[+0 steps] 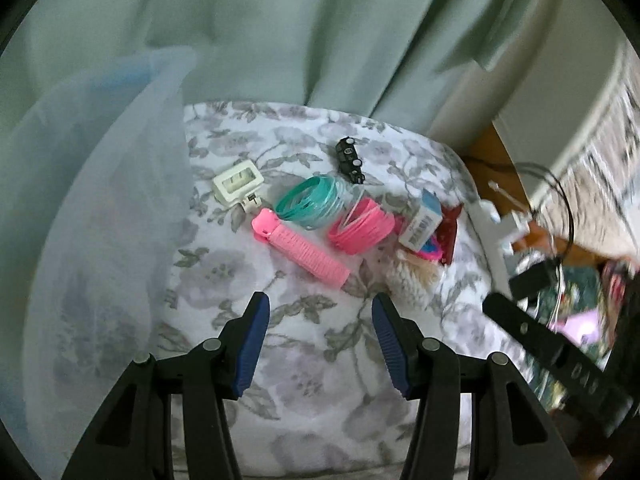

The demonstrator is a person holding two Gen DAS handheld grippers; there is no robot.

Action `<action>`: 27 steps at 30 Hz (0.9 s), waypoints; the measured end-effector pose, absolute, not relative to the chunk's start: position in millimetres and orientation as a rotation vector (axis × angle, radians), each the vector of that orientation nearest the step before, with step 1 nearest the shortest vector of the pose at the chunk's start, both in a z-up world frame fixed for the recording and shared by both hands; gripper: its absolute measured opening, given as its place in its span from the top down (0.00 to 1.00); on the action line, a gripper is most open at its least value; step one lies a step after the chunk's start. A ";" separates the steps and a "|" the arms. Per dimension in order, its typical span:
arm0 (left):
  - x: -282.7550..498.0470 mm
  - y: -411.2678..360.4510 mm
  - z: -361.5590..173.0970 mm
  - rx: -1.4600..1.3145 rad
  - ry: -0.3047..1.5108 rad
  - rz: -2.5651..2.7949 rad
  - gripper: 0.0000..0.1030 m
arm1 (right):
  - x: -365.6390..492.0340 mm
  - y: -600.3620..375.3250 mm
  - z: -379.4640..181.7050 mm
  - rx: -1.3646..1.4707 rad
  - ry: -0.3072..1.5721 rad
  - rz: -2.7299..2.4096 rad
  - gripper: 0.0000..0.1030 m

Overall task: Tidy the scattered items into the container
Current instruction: 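Withdraw both open grippers from the box toward the remaining items, then move the left gripper to the pink hair roller while the right moves to the blue medicine box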

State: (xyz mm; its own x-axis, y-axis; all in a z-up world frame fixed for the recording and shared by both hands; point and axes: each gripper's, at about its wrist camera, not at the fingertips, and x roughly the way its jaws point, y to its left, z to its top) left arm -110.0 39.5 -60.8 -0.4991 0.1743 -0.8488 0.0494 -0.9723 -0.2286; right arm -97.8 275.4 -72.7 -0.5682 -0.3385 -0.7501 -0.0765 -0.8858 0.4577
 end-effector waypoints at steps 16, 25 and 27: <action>-171.0 40.0 -118.2 -1.728 -0.508 2.578 0.47 | -127.5 274.9 -77.5 1.384 -0.640 -2.567 0.31; -193.1 38.3 -140.6 -1.776 -0.563 2.565 0.47 | -160.2 250.7 -80.6 1.390 -0.598 -2.533 0.31; -195.1 38.9 -145.2 -1.790 -0.556 2.557 0.47 | -168.5 244.2 -81.5 1.388 -0.579 -2.536 0.31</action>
State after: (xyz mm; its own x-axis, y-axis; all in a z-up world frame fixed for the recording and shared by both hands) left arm -195.1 38.9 -145.2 -0.3619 0.1750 -0.9156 0.2214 -0.9380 -0.2667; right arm -168.5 244.2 -81.5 -0.5424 -0.3480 -0.7646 -0.0183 -0.9050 0.4250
